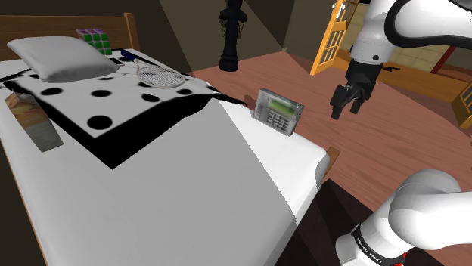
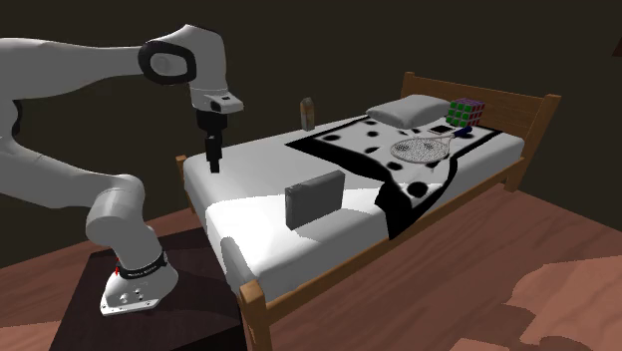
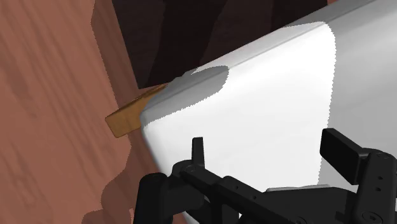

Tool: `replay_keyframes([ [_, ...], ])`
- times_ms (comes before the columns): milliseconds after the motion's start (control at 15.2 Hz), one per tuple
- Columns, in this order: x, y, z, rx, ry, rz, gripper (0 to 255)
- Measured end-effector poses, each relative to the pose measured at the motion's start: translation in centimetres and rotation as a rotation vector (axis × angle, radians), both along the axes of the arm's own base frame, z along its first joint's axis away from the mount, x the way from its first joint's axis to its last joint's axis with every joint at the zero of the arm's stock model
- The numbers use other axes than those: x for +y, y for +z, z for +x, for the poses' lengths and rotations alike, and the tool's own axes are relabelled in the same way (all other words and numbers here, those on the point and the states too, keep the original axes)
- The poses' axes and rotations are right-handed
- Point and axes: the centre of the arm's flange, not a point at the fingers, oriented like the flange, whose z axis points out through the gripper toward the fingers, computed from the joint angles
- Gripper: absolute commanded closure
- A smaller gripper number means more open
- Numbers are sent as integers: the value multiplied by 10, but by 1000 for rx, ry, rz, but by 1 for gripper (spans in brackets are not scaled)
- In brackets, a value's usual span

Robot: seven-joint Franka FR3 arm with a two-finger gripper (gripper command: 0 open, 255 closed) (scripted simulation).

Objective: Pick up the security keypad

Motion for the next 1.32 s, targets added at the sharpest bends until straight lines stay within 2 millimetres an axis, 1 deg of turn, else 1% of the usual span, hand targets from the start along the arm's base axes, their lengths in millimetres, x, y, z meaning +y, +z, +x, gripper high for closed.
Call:
replay_keyframes([
  [66,0,0,0,0,0,0,0],
  [132,-2,0,7,3,8,3,0],
  [198,-9,-2,16,9,19,7,0],
  [330,-18,-7,37,23,49,17,0],
  [528,-30,-15,78,46,98,34,0],
  [594,-33,-22,90,54,114,39,0],
  [792,-48,-33,132,77,163,55,0],
  [858,-49,-38,145,84,180,61,0],
  [990,-57,-45,175,99,212,72,0],
  [1320,-64,-66,241,138,295,99,0],
])
